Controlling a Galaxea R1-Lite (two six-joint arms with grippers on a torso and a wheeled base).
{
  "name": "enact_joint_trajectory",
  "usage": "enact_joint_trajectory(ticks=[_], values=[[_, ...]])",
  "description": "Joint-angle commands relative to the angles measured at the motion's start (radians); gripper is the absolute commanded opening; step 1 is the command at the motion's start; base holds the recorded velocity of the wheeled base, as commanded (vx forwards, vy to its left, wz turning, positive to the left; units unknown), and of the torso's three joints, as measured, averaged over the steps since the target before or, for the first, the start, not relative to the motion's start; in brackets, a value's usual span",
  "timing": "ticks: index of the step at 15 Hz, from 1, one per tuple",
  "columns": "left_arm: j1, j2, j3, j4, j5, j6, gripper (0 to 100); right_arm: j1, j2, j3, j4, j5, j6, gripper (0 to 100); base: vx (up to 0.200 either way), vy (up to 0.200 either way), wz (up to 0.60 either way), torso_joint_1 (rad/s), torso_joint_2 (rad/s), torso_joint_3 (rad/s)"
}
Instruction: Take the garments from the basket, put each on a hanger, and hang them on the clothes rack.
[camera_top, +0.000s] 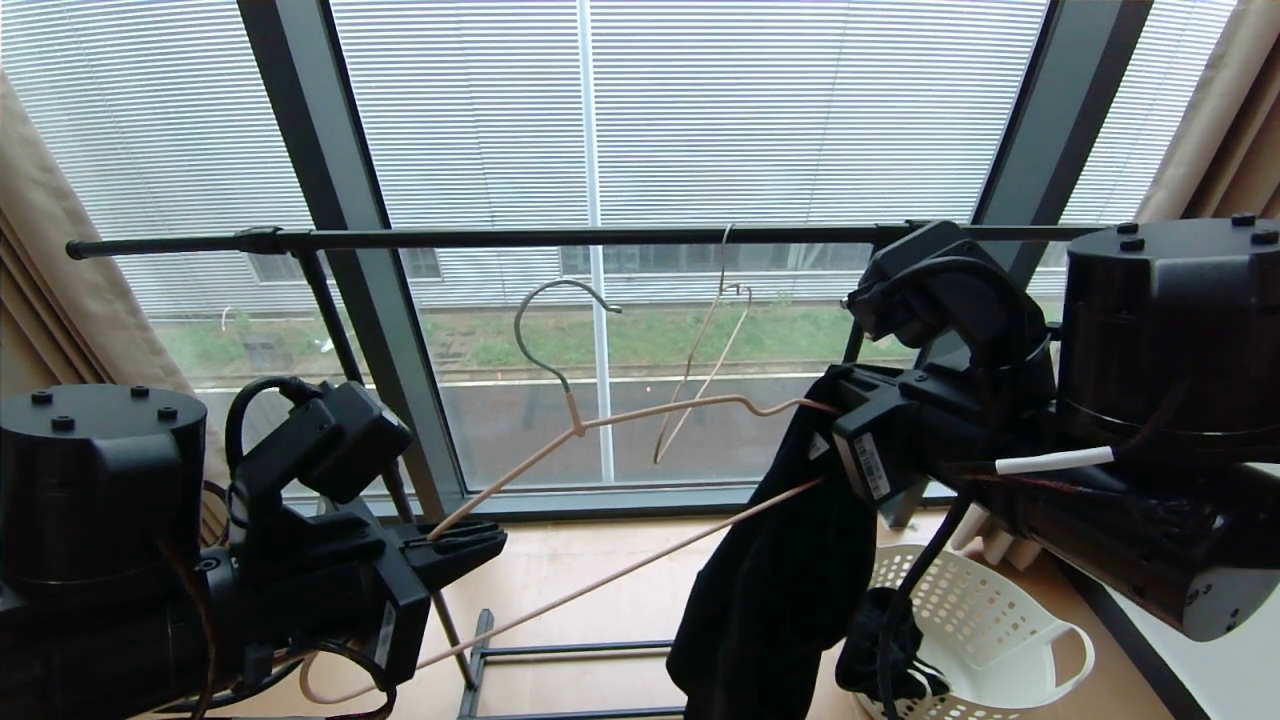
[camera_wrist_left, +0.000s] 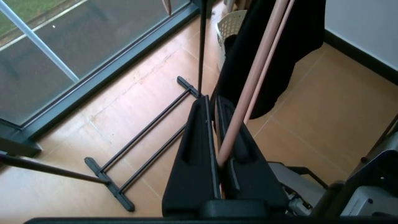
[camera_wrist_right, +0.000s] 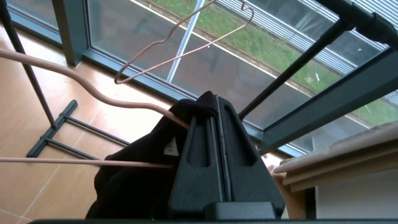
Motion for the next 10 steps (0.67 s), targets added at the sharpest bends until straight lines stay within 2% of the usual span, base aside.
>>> enact_joint_trajectory(ticks=[1,4,10], values=[[-0.001,-0.001,0.003,-0.001,0.0,0.0,0,0.005,0.003,0.002,-0.001,0.0,0.001,0,0.0,0.0,0.0,0.0,0.0,0.0],[-0.002,-0.001,0.003,-0.001,0.018,0.0,0,0.032,0.0,0.0,-0.003,0.004,0.017,0,0.0,0.0,0.0,0.0,0.0,0.0],[-0.002,0.004,0.003,-0.001,0.022,0.0,0,0.134,0.038,-0.043,-0.003,0.006,0.111,0,0.0,0.0,0.0,0.0,0.0,0.0]])
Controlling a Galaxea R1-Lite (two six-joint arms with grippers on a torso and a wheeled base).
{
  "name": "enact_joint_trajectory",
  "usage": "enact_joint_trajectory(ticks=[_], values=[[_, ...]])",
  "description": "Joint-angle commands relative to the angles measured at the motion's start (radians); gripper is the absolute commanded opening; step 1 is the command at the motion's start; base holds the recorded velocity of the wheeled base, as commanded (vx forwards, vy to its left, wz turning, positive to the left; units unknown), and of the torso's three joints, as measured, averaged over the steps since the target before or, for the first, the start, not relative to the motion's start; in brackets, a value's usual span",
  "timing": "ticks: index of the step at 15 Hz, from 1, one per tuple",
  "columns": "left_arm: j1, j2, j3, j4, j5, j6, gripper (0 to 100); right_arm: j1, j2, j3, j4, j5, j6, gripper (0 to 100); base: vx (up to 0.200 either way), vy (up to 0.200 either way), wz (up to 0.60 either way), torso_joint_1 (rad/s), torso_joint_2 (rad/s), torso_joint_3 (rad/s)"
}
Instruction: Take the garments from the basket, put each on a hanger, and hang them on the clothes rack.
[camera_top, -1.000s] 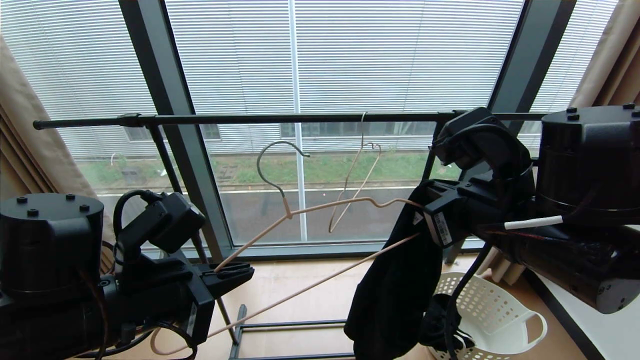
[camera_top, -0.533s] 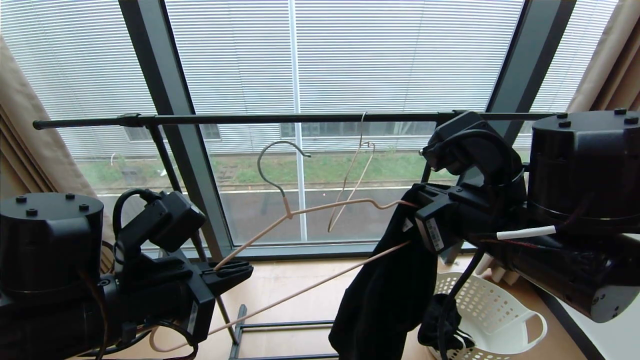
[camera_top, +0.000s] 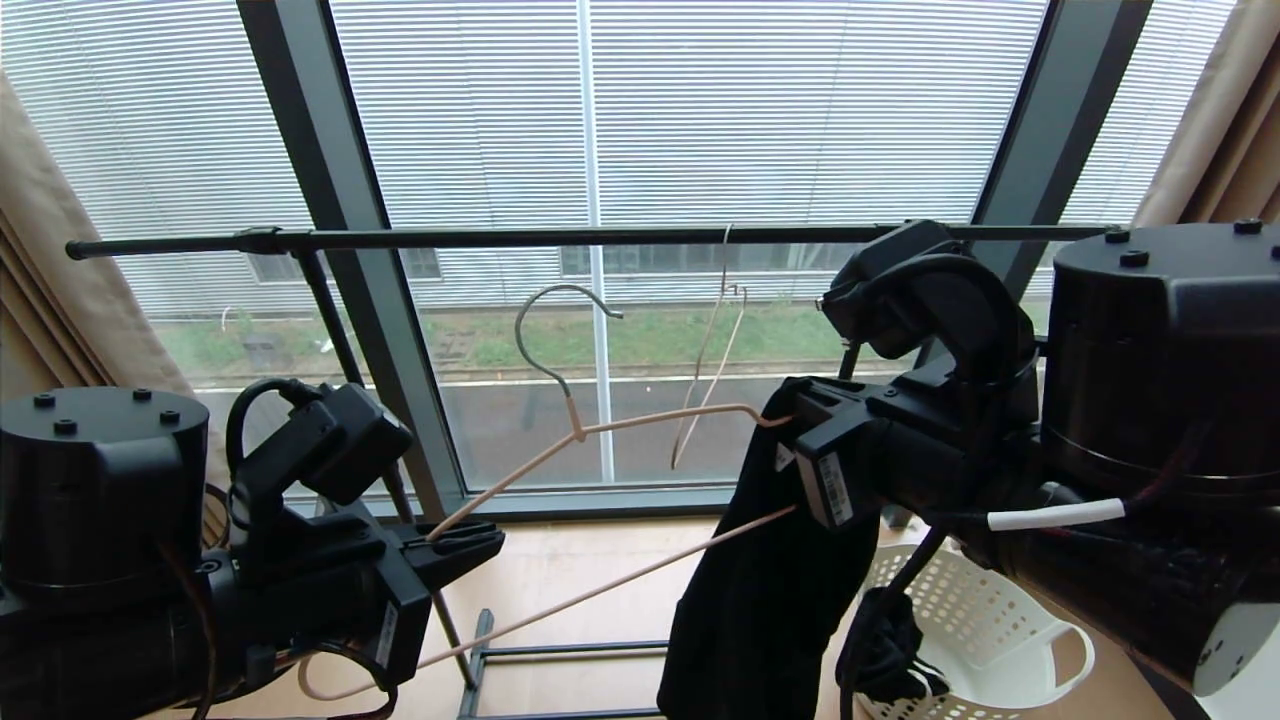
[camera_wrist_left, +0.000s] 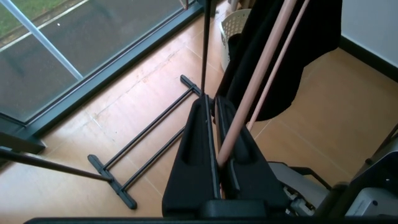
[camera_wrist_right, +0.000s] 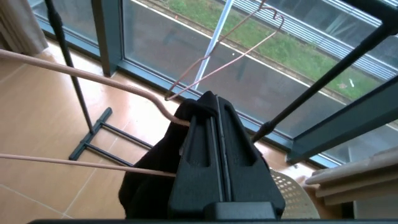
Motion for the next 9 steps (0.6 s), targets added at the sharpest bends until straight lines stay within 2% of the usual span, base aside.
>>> enact_joint_trajectory(ticks=[1,9], values=[[0.001,0.002,-0.001,-0.001,0.0,-0.002,0,0.037,0.026,-0.022,-0.001,0.0,0.02,0,0.0,0.0,0.0,0.0,0.0,0.0],[-0.001,0.004,0.003,-0.001,0.0,-0.002,0,0.1,0.04,-0.07,-0.001,0.0,0.076,0,0.0,0.0,0.0,0.0,0.0,0.0]])
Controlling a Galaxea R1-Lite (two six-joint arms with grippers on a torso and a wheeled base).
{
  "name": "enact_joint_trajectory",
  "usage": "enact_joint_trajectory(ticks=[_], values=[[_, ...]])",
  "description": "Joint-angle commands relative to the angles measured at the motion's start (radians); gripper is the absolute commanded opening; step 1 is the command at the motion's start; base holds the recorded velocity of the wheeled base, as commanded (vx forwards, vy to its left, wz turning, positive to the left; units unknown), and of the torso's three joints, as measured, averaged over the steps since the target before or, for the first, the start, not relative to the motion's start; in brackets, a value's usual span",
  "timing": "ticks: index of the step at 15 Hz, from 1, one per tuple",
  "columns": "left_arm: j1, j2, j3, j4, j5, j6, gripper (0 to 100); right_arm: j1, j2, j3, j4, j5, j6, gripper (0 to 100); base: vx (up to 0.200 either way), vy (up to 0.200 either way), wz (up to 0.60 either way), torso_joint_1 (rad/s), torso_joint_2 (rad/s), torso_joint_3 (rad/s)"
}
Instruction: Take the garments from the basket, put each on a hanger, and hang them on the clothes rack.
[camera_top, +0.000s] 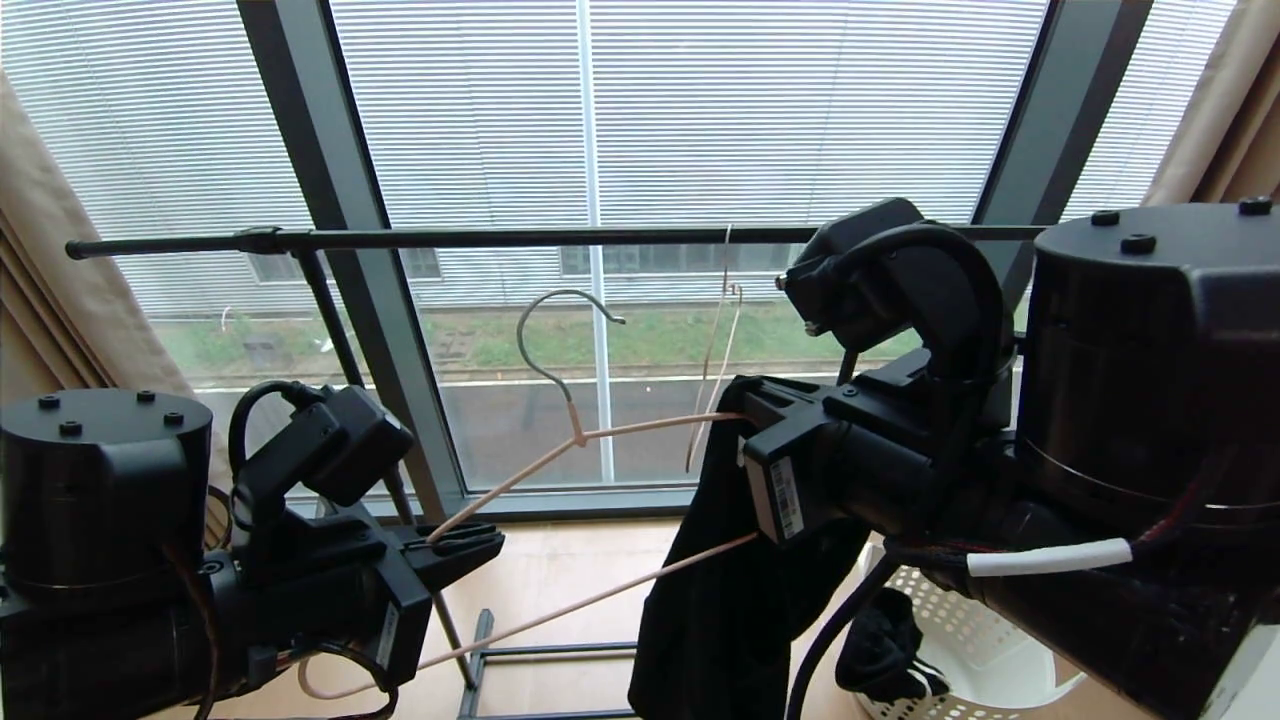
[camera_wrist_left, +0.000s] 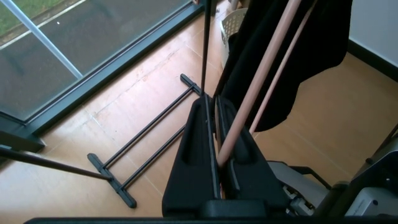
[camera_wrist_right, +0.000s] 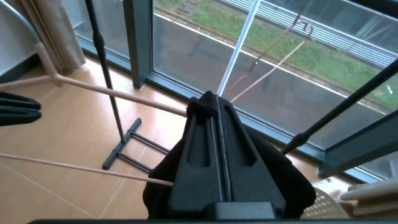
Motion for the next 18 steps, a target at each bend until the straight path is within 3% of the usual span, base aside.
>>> enact_joint_trajectory(ticks=[1,4,18], values=[[0.001,0.003,0.0,0.0,0.0,0.0,0,0.015,0.021,-0.021,-0.002,-0.001,0.004,0,0.0,0.0,0.0,0.0,0.0,0.0],[-0.001,0.012,0.008,-0.002,0.0,0.001,0,0.055,0.068,-0.044,-0.07,-0.005,0.001,0,0.0,0.0,0.0,0.0,0.0,0.0],[-0.001,0.017,0.01,-0.002,0.0,0.001,0,0.176,0.115,-0.174,-0.062,-0.007,-0.002,0,0.0,0.0,0.0,0.0,0.0,0.0]])
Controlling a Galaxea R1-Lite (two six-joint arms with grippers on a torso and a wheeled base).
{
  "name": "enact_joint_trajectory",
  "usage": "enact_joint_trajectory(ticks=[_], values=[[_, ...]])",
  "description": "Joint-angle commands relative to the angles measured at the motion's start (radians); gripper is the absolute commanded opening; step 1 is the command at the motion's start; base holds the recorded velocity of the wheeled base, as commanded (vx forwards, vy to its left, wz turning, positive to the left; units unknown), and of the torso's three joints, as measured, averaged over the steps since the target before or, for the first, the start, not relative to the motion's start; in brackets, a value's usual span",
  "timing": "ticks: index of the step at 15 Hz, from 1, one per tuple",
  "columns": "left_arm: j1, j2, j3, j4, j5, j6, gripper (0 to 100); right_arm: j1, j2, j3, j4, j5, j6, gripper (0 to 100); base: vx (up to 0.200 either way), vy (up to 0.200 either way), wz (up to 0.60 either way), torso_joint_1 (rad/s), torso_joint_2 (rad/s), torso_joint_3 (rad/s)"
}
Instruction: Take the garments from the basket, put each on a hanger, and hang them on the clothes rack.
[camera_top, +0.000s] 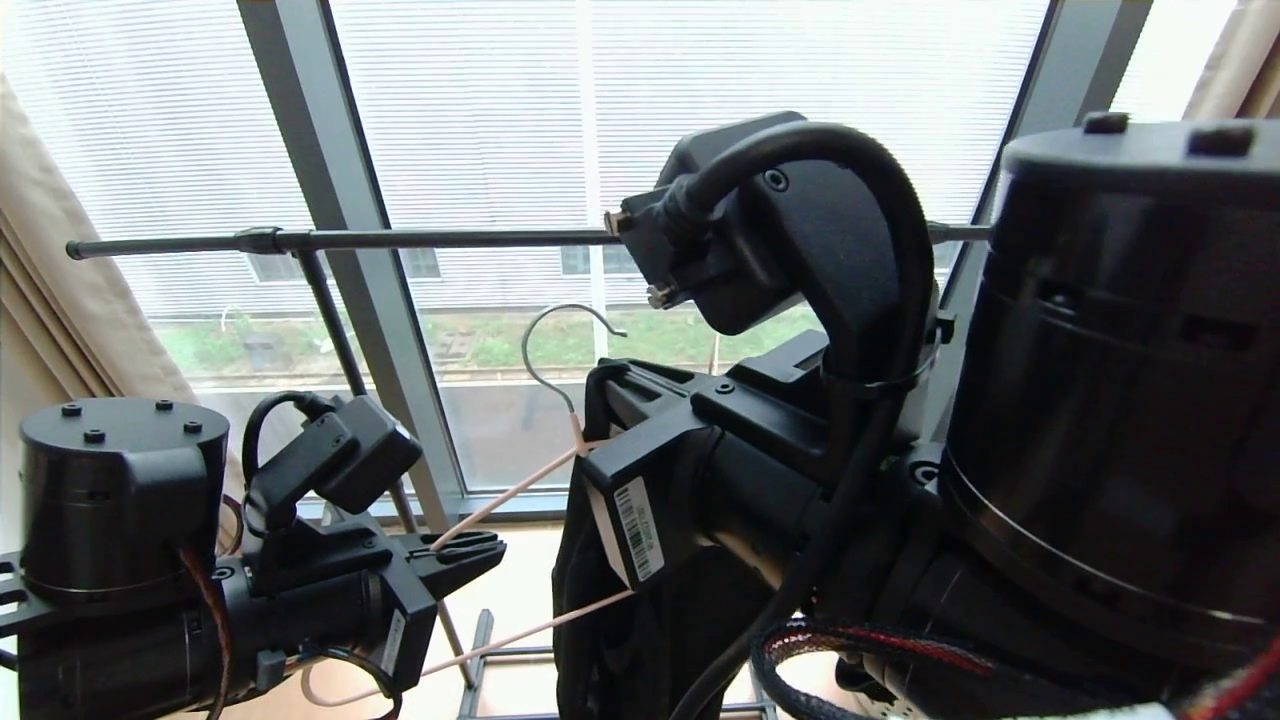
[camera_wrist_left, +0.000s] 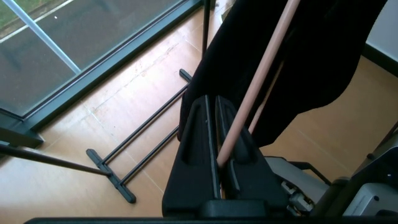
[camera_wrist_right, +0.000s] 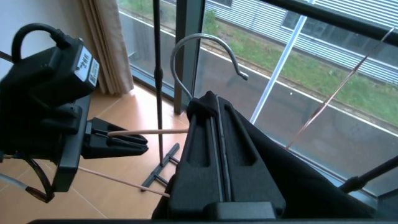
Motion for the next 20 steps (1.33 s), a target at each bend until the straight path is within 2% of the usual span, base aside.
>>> enact_joint_trajectory(ticks=[1,7,8,12,16,20], values=[[0.0,0.002,0.0,0.0,0.0,0.0,0,0.011,0.027,-0.031,0.001,0.0,0.0,0,0.0,0.0,0.0,0.0,0.0,0.0],[0.0,-0.01,0.005,0.0,0.0,0.0,0,0.008,0.02,-0.017,-0.009,-0.004,0.016,0,0.0,0.0,0.0,0.0,0.0,0.0],[0.0,-0.015,0.005,0.0,0.003,0.0,0,0.005,0.017,-0.017,-0.01,-0.012,0.018,100,0.0,0.0,0.0,0.0,0.0,0.0],[0.0,-0.017,0.005,0.0,0.008,0.002,0,-0.06,-0.049,0.044,-0.013,-0.02,0.018,100,0.0,0.0,0.0,0.0,0.0,0.0],[0.0,-0.021,0.006,0.0,0.008,0.003,0,-0.112,-0.06,0.055,-0.016,-0.02,0.021,100,0.0,0.0,0.0,0.0,0.0,0.0],[-0.003,-0.033,0.008,0.0,0.008,0.008,0,-0.117,-0.017,0.043,-0.016,-0.021,0.018,100,0.0,0.0,0.0,0.0,0.0,0.0]])
